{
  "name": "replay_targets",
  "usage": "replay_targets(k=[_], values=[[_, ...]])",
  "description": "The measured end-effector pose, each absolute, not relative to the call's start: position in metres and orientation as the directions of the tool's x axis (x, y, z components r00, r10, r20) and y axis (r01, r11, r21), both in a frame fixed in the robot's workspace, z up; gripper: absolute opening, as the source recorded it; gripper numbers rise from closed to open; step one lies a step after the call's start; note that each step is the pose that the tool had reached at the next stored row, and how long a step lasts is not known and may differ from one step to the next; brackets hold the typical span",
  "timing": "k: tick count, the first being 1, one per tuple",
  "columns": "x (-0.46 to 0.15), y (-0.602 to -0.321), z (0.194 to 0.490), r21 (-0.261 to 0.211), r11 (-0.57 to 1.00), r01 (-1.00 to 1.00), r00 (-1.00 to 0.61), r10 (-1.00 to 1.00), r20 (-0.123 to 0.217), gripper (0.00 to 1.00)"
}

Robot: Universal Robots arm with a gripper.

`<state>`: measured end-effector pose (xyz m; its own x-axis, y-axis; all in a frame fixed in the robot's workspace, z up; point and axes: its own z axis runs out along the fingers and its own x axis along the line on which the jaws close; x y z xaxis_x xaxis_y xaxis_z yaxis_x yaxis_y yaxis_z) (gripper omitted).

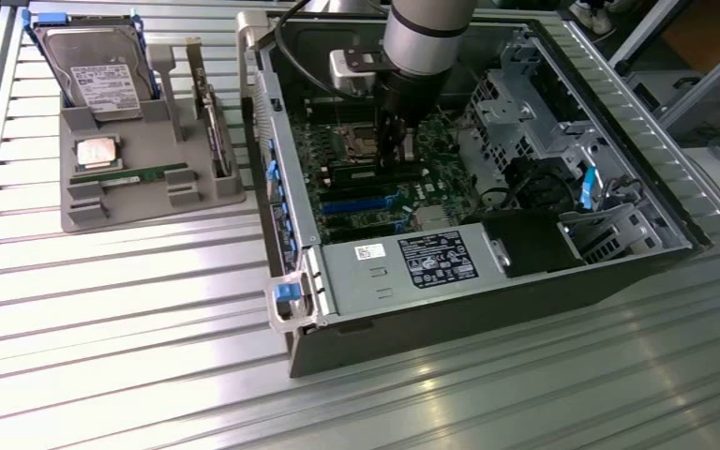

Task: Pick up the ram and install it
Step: 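Insert the ram into the slot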

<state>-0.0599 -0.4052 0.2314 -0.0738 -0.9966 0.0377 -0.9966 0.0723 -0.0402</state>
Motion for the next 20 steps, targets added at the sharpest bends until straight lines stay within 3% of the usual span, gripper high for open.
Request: replay_targets(k=[20], values=[[-0.0603,-0.4043,0.2306,-0.04,0.058,-0.998,-0.059,-0.998,0.038,0.13]])
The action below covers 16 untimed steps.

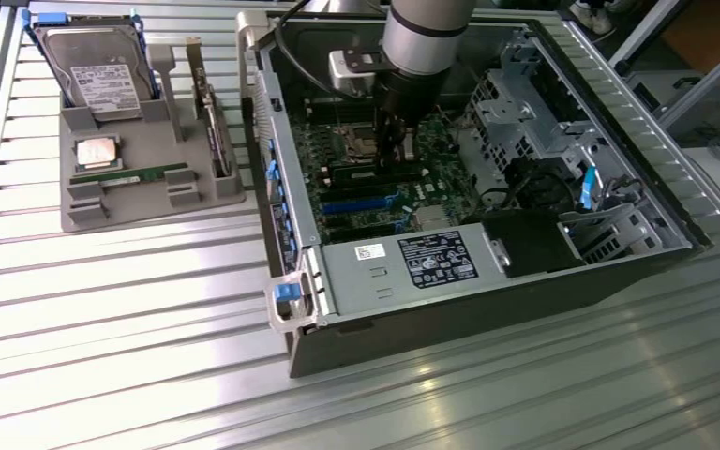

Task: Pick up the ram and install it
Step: 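Insert the ram into the slot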

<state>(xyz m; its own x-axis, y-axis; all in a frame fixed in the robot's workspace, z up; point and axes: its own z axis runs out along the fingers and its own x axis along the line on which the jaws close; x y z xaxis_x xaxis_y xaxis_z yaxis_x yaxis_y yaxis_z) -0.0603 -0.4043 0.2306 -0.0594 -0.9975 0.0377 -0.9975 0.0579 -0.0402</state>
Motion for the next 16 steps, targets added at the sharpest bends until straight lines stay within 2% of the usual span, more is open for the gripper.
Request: replay_targets(k=[11,12,13,16], values=[[-0.06,-0.404,0.229,-0.04,0.058,-0.998,-0.059,-0.998,0.038,0.13],[-0.06,-0.404,0.229,-0.04,0.058,-0.998,-0.059,-0.998,0.038,0.14],[-0.06,-0.404,0.229,-0.04,0.058,-0.998,-0.059,-0.998,0.038,0.21],[-0.06,-0.404,0.244,-0.04,0.058,-0.998,-0.06,-0.998,0.036,0.21]])
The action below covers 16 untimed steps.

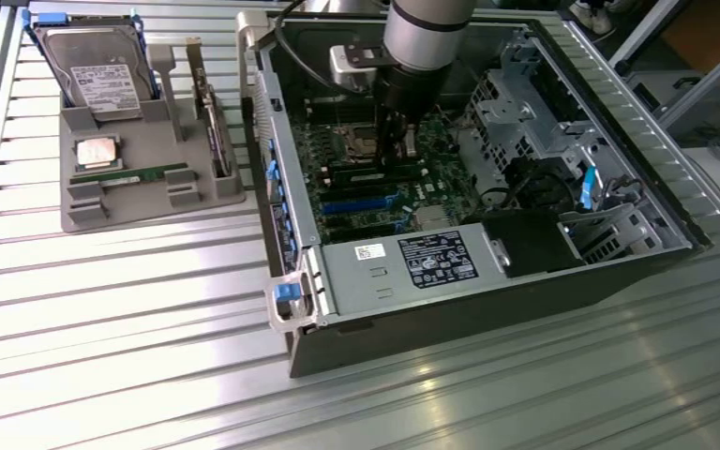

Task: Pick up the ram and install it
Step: 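Insert the ram into the slot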

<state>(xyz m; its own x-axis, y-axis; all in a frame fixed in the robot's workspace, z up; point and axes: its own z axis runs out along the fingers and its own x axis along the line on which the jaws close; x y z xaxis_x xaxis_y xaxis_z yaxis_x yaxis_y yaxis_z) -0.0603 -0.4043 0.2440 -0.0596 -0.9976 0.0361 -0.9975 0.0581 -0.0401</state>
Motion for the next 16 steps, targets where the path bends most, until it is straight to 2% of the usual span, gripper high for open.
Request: replay_targets(k=[1,2,3,11,16], values=[[-0.06,-0.404,0.246,-0.04,0.058,-0.998,-0.059,-0.998,0.036,0.2],[-0.06,-0.404,0.246,-0.04,0.058,-0.998,-0.059,-0.998,0.036,0.13],[-0.051,-0.404,0.246,-0.038,0.058,-0.998,-0.06,-0.998,0.036,0.1],[0.013,-0.404,0.245,-0.028,0.058,-0.998,-0.059,-0.998,0.037,0.1],[0.028,-0.403,0.255,-0.028,0.058,-0.998,-0.059,-0.998,0.037,0.1]])
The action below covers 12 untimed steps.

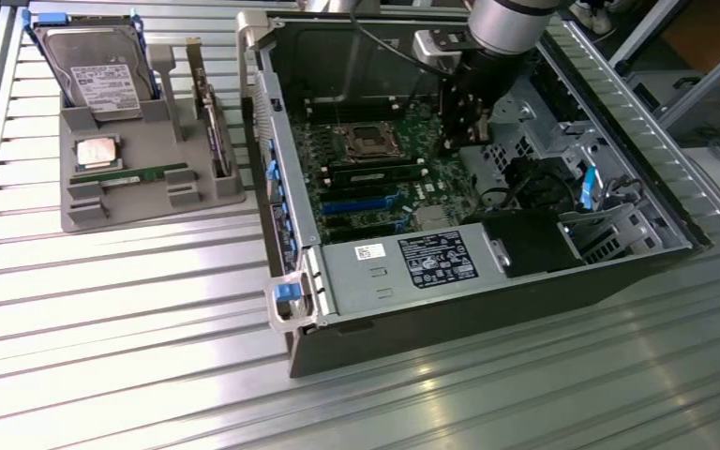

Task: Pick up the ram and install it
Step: 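Insert the ram into the slot, then press down the ram until it locks into place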

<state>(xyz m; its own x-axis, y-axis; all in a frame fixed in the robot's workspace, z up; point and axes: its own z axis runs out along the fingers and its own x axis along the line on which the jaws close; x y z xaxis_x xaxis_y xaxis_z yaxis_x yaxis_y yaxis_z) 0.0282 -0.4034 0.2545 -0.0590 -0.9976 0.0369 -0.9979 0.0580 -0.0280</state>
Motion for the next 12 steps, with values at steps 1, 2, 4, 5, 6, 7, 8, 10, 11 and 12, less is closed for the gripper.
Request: replay_targets(k=[1,2,4,5,6,7,8,10,11,12], values=[[0.031,-0.403,0.257,-0.028,0.058,-0.998,-0.059,-0.998,0.037,0.1],[0.033,-0.403,0.263,-0.028,0.058,-0.998,-0.059,-0.998,0.037,0.1],[0.034,-0.403,0.264,-0.028,0.058,-0.998,-0.059,-0.998,0.037,0.1],[0.034,-0.403,0.264,-0.028,0.058,-0.998,-0.059,-0.998,0.037,0.1],[0.034,-0.403,0.264,-0.028,0.058,-0.998,-0.059,-0.998,0.037,0.1],[0.034,-0.403,0.264,-0.028,0.058,-0.998,-0.059,-0.998,0.037,0.1],[0.034,-0.403,0.264,-0.028,0.058,-0.998,-0.059,-0.998,0.037,0.1],[0.023,-0.403,0.263,-0.028,0.058,-0.998,-0.059,-0.998,0.036,0.1],[0.017,-0.403,0.262,-0.028,0.058,-0.998,-0.059,-0.998,0.036,0.1],[0.014,-0.403,0.26,-0.028,0.058,-0.998,-0.059,-0.998,0.036,0.1]])
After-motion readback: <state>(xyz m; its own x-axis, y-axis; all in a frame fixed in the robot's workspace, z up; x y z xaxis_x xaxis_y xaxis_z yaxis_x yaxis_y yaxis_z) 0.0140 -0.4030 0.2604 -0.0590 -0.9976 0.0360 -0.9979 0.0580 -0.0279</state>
